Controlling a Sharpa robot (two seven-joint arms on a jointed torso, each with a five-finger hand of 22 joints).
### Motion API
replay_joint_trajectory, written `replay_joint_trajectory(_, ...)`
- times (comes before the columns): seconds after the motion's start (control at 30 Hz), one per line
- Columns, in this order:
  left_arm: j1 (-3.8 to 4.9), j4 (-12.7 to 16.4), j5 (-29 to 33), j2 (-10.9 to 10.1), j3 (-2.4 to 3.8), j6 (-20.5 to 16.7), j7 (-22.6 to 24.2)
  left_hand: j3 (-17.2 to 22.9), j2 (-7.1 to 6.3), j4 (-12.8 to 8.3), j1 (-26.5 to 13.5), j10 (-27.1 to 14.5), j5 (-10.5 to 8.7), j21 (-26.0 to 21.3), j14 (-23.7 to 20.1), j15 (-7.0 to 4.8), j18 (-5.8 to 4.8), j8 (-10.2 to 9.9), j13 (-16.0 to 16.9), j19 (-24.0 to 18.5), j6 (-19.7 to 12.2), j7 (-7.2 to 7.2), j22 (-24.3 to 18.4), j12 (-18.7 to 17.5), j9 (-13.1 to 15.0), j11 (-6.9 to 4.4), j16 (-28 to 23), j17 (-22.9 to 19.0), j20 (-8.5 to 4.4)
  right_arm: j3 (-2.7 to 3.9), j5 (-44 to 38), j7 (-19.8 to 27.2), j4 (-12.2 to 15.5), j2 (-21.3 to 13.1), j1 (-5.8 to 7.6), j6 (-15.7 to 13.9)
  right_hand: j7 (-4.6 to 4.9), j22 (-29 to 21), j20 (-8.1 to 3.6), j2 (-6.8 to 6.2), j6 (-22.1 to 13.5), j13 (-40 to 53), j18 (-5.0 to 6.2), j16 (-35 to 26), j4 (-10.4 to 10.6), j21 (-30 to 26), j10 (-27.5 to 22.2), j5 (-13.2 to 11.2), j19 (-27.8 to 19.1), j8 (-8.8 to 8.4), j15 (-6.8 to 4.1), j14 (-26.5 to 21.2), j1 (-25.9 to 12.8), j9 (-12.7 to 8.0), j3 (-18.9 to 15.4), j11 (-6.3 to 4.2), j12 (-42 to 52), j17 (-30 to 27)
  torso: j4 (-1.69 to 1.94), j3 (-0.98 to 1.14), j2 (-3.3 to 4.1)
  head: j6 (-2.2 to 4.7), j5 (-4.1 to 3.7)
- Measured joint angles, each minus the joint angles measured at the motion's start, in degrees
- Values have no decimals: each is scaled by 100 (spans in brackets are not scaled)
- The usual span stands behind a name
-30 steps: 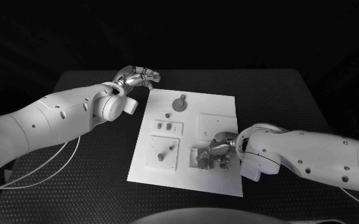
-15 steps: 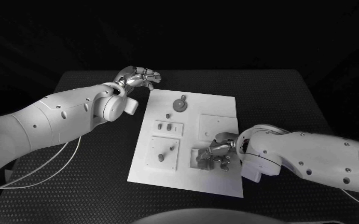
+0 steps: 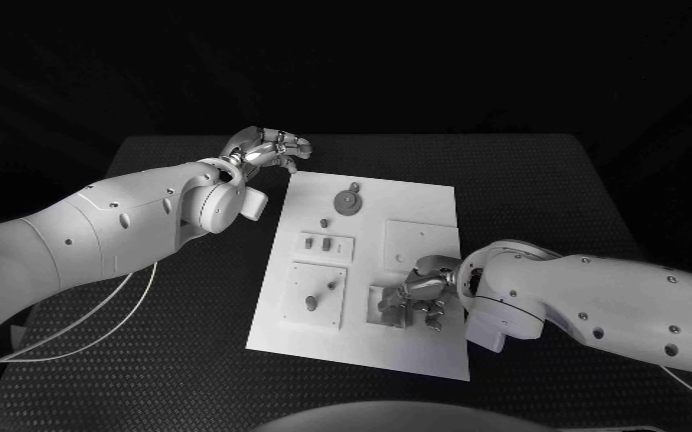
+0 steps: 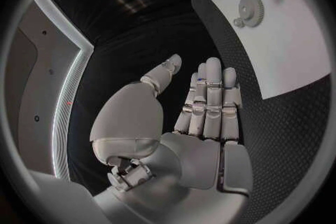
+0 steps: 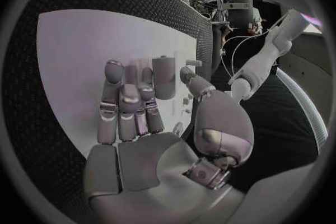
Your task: Assemble the parts on the task board
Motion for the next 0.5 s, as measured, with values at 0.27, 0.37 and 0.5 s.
replay_joint_trajectory(0.27,0,-5,0,-4,0,1,-1,-13,0,13,0,1,0,0,0,0,0,0,0,0,0,0,0,0,0,-1,0,0,0,-3,-2,52,63,-40,-9,6,0,0,0,-30,-2,6,-1,0,23,0,0,0,0,-43,2,-1,-30,-3,-55,0,-22,8,1,0,1,-4,13)
replay_joint_trajectory(0.37,0,-5,0,-4,0,1,-2,-13,0,14,0,1,0,0,0,0,0,0,0,0,0,0,2,0,0,-2,0,0,0,-5,-2,69,79,-53,-13,10,0,0,1,-30,-2,6,-1,0,23,0,0,0,0,-66,2,-1,-30,-11,-55,0,-22,7,0,0,1,-3,16)
replay_joint_trajectory(0.5,0,-5,0,-4,0,1,-2,-13,0,14,0,8,0,0,0,0,-1,0,0,-1,0,0,5,0,0,-8,0,-1,1,-8,-4,82,102,-77,-16,14,-9,0,1,-30,-12,5,-1,0,23,0,0,0,0,-56,5,-2,-30,-8,-54,-1,-22,7,0,-2,1,1,16)
